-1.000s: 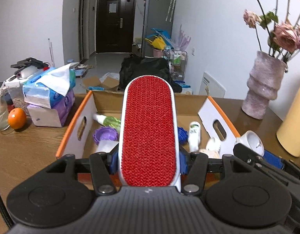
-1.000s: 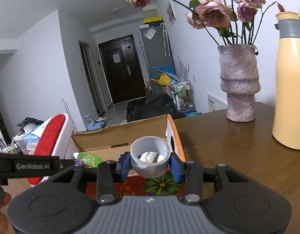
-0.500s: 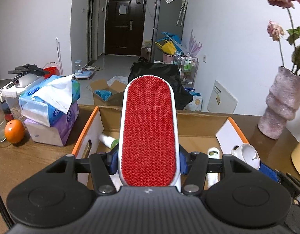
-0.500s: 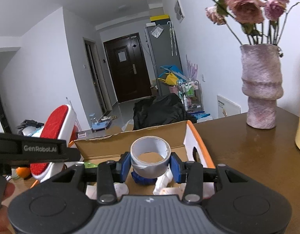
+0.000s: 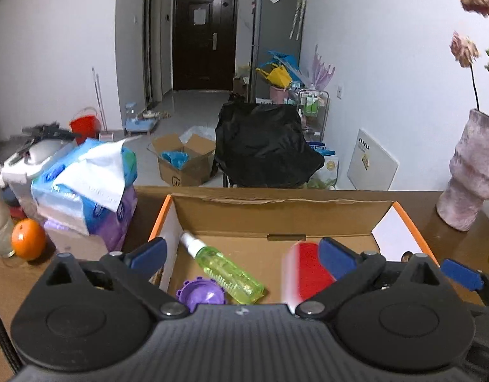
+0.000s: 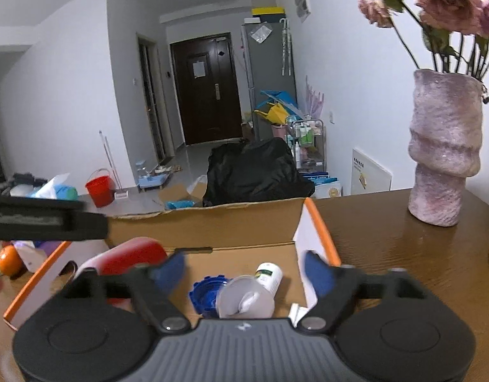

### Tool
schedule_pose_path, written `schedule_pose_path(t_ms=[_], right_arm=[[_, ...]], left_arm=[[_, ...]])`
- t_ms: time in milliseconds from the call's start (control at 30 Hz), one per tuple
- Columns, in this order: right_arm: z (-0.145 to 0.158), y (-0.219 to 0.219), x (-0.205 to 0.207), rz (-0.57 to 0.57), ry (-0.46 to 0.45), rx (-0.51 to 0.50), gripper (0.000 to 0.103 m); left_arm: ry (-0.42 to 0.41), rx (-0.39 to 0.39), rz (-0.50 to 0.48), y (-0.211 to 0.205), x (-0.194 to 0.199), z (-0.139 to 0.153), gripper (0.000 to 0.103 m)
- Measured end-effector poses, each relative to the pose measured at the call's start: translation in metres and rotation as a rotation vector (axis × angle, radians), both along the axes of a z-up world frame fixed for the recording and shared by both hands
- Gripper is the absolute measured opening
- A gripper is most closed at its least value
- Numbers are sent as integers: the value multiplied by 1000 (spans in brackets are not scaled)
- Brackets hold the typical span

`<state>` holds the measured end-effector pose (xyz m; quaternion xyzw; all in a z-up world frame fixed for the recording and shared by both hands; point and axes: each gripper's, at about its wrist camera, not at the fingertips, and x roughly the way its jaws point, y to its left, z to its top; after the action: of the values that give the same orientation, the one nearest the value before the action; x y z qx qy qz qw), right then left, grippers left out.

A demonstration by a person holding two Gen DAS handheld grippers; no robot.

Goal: Organize rigid objects
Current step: 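Open both tools to drop the lint roller and tape roll into the box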

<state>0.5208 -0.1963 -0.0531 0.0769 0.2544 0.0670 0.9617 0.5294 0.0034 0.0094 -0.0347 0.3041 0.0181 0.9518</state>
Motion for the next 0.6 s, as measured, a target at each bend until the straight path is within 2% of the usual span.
schedule_pose_path(t_ms=[300, 600], right_arm=[[8, -5, -10, 4, -9, -13, 102], [21, -8, -48, 19, -43, -58, 103]], left_arm=[[4, 12, 7, 8, -11, -3, 103], [-82, 39, -17, 3, -61, 11, 103]])
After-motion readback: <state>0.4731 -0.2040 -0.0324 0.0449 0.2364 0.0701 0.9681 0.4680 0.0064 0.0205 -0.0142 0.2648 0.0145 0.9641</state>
